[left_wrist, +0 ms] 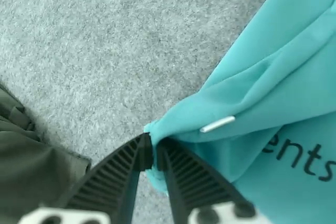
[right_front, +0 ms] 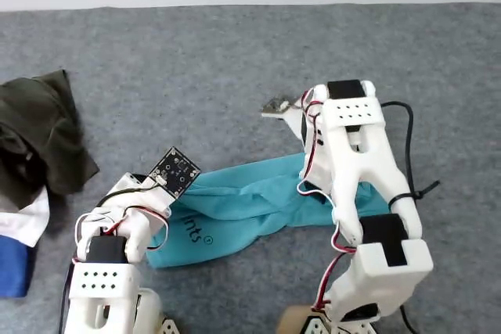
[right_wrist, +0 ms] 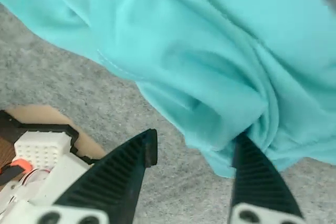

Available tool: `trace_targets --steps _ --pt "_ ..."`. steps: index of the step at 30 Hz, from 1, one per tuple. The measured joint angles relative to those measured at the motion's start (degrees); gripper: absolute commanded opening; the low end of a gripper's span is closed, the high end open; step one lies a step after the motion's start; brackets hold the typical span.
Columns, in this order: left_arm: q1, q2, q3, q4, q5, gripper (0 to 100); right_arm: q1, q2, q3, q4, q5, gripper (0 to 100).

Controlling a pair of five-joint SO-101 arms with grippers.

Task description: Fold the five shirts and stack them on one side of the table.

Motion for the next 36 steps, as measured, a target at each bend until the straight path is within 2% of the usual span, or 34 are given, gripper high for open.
trace_targets --steps 11,27,36 --pt "0.0 0.0 0.0 0.0 0.0 1 1.1 5.4 1.6 -4.6 0.1 20.6" --pt "0.0 0.0 0.0 0.0 0.0 1 1.1 -2.0 5.3 0.1 -0.6 20.6" --pt "0.0 0.0 0.0 0.0 0.0 1 1.1 -2.0 12.4 -8.4 -0.6 20.5"
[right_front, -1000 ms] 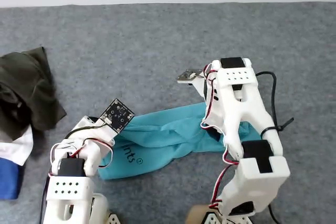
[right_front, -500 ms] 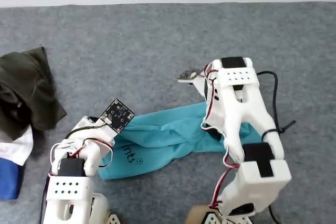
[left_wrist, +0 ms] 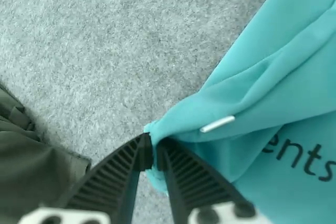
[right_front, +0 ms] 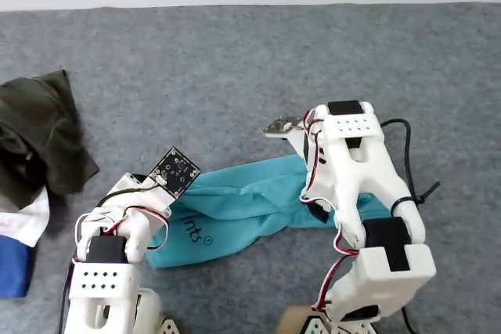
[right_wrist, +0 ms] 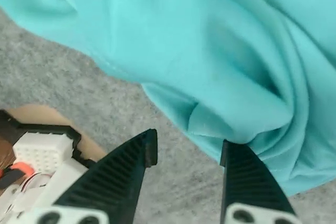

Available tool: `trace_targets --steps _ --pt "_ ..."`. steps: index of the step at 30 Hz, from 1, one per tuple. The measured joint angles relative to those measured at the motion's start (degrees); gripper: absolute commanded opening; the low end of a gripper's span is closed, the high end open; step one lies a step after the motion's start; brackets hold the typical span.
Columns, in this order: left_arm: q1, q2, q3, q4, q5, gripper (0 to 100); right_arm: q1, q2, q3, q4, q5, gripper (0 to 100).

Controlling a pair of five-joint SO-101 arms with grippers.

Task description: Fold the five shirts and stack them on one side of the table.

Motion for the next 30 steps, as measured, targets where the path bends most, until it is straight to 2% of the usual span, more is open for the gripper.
trace_targets --steps 14,18,24,28,30 --pt "0.0 0.0 0.0 0.0 0.0 1 0.0 4.7 0.0 -5.5 0.0 19.9" --pt "0.0 0.0 0.0 0.0 0.0 1 0.0 6.8 -0.1 -5.7 0.0 12.9" --pt "0.0 0.0 0.0 0.0 0.0 1 0.4 7.6 -0.2 -6.8 0.0 10.9" --pt "0.0 0.0 0.0 0.0 0.0 1 0.4 7.6 -0.2 -6.8 0.0 1.5" --pt "0.0 0.0 0.0 0.0 0.0 1 0.4 7.7 -0.2 -6.5 0.0 1.3"
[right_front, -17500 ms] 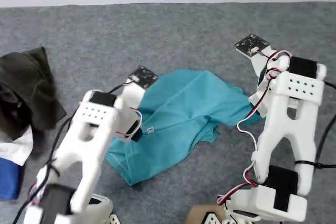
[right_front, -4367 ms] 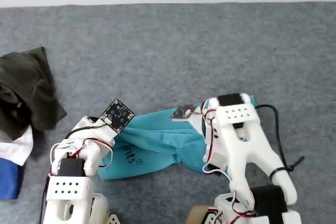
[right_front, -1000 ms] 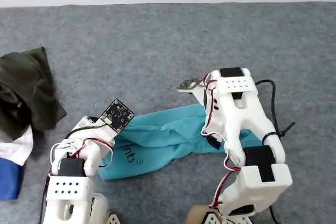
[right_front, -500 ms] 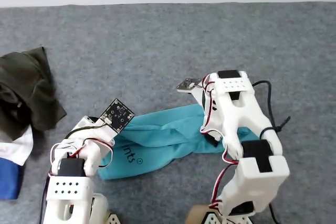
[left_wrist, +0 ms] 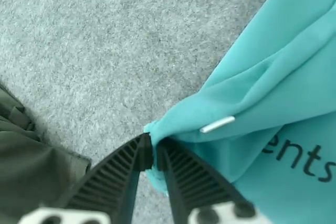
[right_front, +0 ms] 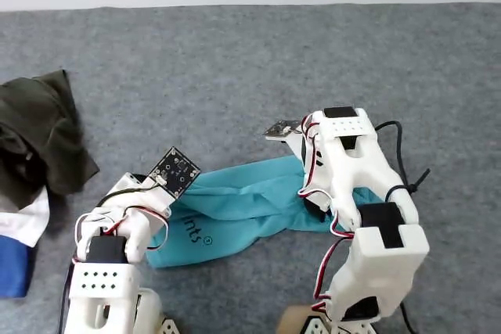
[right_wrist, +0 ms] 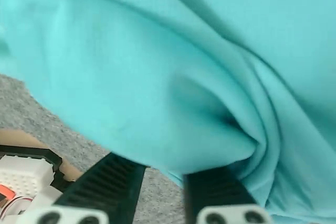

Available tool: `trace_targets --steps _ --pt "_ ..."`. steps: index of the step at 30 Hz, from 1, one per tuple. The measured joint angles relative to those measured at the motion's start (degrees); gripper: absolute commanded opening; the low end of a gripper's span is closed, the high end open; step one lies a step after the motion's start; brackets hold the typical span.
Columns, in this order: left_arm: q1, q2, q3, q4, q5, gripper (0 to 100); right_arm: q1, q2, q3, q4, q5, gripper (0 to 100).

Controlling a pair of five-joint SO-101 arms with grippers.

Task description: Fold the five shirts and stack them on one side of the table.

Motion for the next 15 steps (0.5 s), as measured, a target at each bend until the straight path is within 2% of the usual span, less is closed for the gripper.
trace_targets --steps 11,15 --pt "0.0 0.0 0.0 0.0 0.0 1 2.0 0.0 -17.8 14.0 0.9 1.0" --pt "0.0 0.0 0.0 -1.3 0.3 1 2.1 -2.7 -21.3 14.9 0.9 1.0"
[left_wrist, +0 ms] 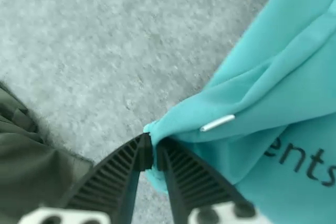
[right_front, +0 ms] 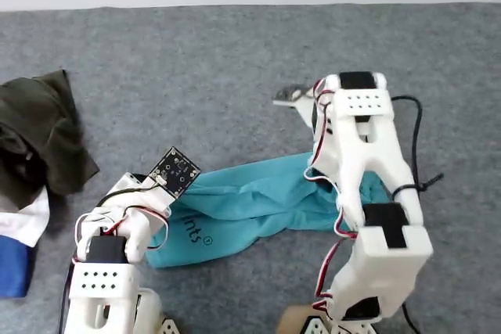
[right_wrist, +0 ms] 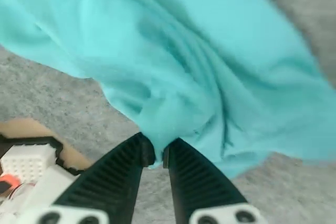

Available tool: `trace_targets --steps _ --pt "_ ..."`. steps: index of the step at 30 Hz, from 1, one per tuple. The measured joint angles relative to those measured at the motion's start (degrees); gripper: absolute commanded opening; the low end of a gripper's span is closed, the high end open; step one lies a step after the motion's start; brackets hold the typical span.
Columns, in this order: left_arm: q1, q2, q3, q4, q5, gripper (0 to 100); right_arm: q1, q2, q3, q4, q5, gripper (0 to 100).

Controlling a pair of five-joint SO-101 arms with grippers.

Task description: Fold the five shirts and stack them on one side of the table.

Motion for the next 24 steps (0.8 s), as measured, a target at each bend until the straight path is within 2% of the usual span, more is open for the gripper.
trace_targets --steps 2,7,11,14,17,20,24 --pt "0.0 0.0 0.0 -1.7 2.6 1 0.0 -3.0 -0.4 0.0 0.0 1.0" --pt "0.0 0.0 -4.2 -2.8 15.1 1 0.1 -9.5 -0.6 0.1 0.0 1.0" --pt "0.0 0.0 -7.6 -2.8 21.6 1 3.3 -14.9 -0.6 0.1 0.2 1.0" --pt "0.0 0.0 -8.1 -2.8 22.4 1 7.6 -18.7 -0.6 0.1 0.2 1.0" --pt "0.0 0.0 -8.3 -1.3 22.5 6 12.3 -21.5 -0.6 0.1 0.2 1.0" --pt "1.1 0.0 -9.3 3.4 21.0 11 15.6 -23.5 -0.6 0.1 0.2 1.0" --pt "3.7 0.0 -11.8 13.2 16.3 12 16.5 -25.1 -0.6 0.1 0.2 1.0"
